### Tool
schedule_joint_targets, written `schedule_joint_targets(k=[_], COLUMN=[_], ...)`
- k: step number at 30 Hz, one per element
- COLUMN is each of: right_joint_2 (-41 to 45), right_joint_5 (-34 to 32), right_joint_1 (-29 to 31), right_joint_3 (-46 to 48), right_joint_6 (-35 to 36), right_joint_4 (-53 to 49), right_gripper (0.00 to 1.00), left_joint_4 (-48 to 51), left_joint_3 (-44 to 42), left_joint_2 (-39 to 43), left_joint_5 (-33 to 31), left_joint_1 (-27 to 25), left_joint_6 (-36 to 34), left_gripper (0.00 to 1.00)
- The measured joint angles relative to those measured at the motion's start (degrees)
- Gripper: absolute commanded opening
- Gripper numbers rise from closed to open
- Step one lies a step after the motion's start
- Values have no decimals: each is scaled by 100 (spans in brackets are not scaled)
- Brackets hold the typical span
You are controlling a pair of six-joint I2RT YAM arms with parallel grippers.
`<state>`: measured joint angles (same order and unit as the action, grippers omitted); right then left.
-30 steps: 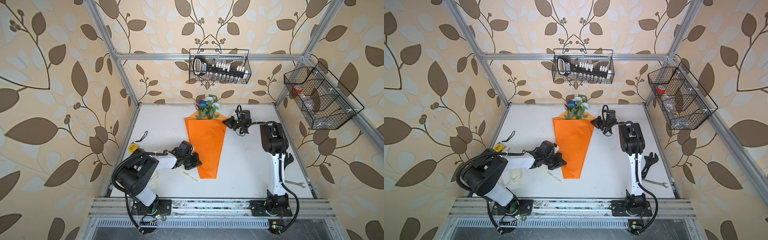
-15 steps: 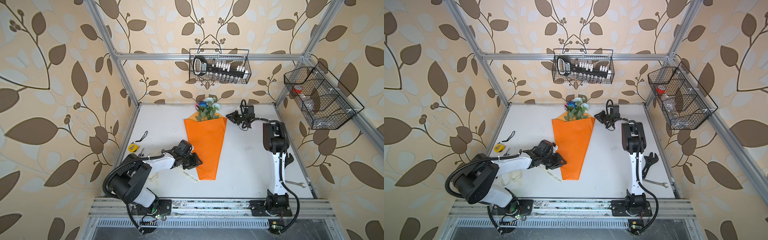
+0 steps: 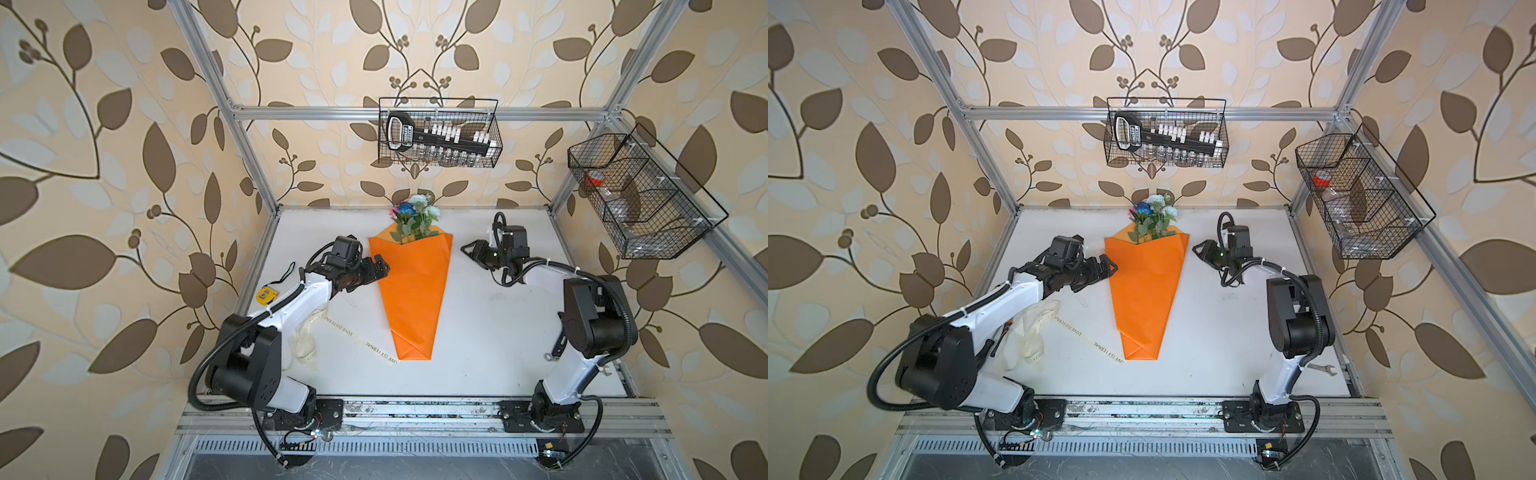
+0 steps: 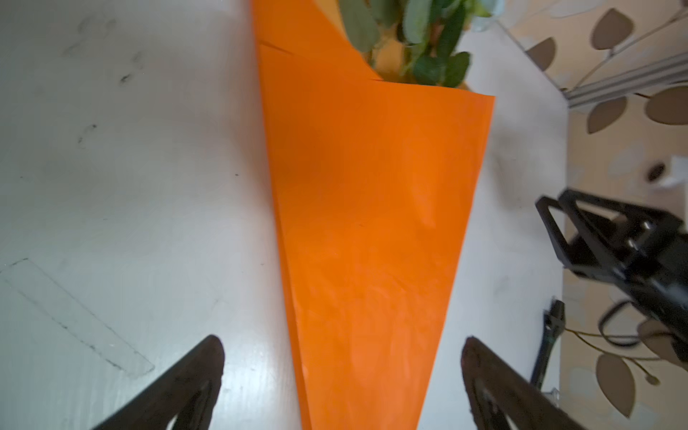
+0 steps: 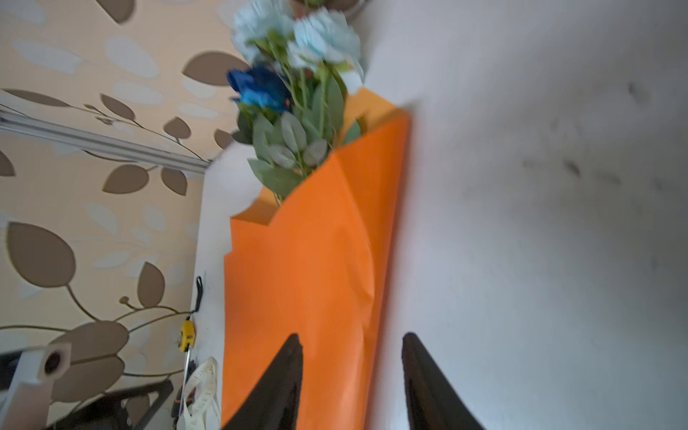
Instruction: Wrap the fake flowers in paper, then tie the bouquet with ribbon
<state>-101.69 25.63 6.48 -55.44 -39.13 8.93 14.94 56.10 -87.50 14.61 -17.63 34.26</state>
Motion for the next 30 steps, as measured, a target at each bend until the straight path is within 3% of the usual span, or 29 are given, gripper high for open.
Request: schedule_joint_targets(k=[5, 13, 16, 21, 24, 30], right_joint_2=[81, -442, -949, -1663, -1801, -1801], right_joint_5=[-81, 114, 317, 345, 269, 350], right_joint_1=[468, 634, 688, 776, 699, 260], right_joint_3=[588, 527, 133, -774, -1056, -1154], right_joint_6=[-66, -315, -385, -369, -273, -39], right_joint_4=[4, 671, 881, 745, 509, 190], right_gripper=[50, 50, 45, 9, 1, 0], left_joint_4=[11, -179, -254, -404, -514, -925], left_joint_3=[118, 542, 691, 977, 1178, 1482], left_joint_2=[-929, -1606, -1810, -2236, -2459, -2811], left_joint_5=[81, 328, 334, 271, 315, 623], left_joint_1=[9, 11, 11, 11, 11, -111], left_joint_6=[-166, -302, -293, -310, -295, -269], left_gripper=[99, 68, 48, 3, 0, 0])
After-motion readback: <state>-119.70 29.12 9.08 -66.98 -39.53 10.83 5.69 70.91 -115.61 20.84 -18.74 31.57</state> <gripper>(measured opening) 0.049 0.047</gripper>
